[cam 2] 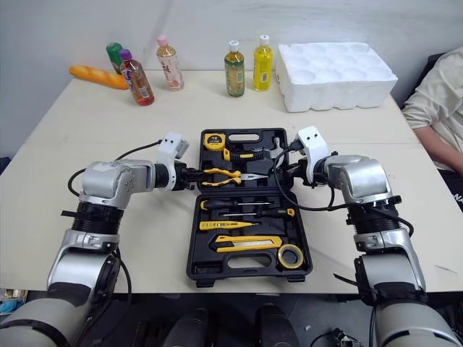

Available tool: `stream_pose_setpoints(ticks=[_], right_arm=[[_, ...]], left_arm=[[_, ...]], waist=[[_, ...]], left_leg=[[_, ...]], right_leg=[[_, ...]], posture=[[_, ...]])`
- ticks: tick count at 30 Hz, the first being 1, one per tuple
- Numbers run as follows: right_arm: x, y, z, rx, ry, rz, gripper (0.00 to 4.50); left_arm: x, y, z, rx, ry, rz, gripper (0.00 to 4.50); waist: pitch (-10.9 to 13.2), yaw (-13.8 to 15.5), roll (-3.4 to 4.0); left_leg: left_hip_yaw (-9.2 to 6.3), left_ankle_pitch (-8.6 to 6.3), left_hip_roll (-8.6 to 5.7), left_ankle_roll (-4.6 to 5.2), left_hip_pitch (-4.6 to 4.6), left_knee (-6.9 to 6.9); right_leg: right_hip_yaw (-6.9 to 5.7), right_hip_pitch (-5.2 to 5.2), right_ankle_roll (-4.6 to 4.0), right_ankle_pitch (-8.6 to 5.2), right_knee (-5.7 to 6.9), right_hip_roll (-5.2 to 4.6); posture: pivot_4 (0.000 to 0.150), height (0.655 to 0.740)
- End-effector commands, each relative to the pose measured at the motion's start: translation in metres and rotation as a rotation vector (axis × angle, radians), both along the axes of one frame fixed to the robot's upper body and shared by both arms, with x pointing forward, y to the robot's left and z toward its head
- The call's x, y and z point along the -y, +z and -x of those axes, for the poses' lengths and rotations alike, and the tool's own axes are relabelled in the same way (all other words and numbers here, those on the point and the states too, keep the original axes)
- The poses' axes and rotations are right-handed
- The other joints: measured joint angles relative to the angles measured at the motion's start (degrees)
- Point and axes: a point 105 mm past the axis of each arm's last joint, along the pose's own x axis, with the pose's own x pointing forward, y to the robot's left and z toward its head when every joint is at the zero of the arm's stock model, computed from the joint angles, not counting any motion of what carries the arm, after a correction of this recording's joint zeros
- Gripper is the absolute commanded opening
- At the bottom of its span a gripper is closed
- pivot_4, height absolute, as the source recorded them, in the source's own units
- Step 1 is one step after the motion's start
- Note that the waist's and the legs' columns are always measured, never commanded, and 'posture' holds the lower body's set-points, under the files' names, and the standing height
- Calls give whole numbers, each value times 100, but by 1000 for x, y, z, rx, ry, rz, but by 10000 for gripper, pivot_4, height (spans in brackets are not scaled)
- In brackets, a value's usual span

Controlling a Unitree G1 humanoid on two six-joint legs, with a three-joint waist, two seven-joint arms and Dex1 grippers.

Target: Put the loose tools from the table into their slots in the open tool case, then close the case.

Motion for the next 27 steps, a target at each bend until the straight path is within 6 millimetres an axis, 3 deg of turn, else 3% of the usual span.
stream_pose_setpoints(ticks=[1,6,8,13,17,21,27], right_arm=[[2,-8,2,-11,-12,21,0],[1,8,-2,75,-16,15,0],[-6,28,-5,180,18,-11,0],[-13,60,-5,342,47,-54,0],[-11,73,-2,501,80,-3,0],[-9,72,3,643,129,69,0],[-7,50,20,858,214,170,0]], left_arm=[[7,-29,10,-84,-41,-40,3934],[13,0,0,21,-47,51,3931],[18,23,-5,131,-73,95,3916],[17,60,-14,358,-83,115,2336],[12,79,-17,545,-98,69,1098],[9,75,-13,708,-152,-55,100],[-8,50,-5,894,-140,-222,100]], waist=[[-9,0,1],[-9,6,1],[-6,8,0],[23,6,2],[26,-2,1],[28,-17,2],[28,-4,2]], left_leg=[[0,0,0,0,0,0],[0,-1,0,2,-1,0],[0,0,0,2,-4,0],[2,3,-1,0,-37,2],[11,8,-1,-2,-118,17],[25,8,0,-2,-119,13],[30,8,2,3,-114,23]], right_leg=[[0,1,0,0,-4,0],[0,1,0,0,-27,0],[0,0,0,0,-28,-1],[0,-34,3,2,-14,0],[2,-126,4,2,30,1],[2,-134,4,2,31,1],[6,-129,4,2,36,1]], posture=[[1500,7400],[1500,7400],[1500,7400],[1500,7400],[1500,7400],[1500,7400],[1500,7400]])
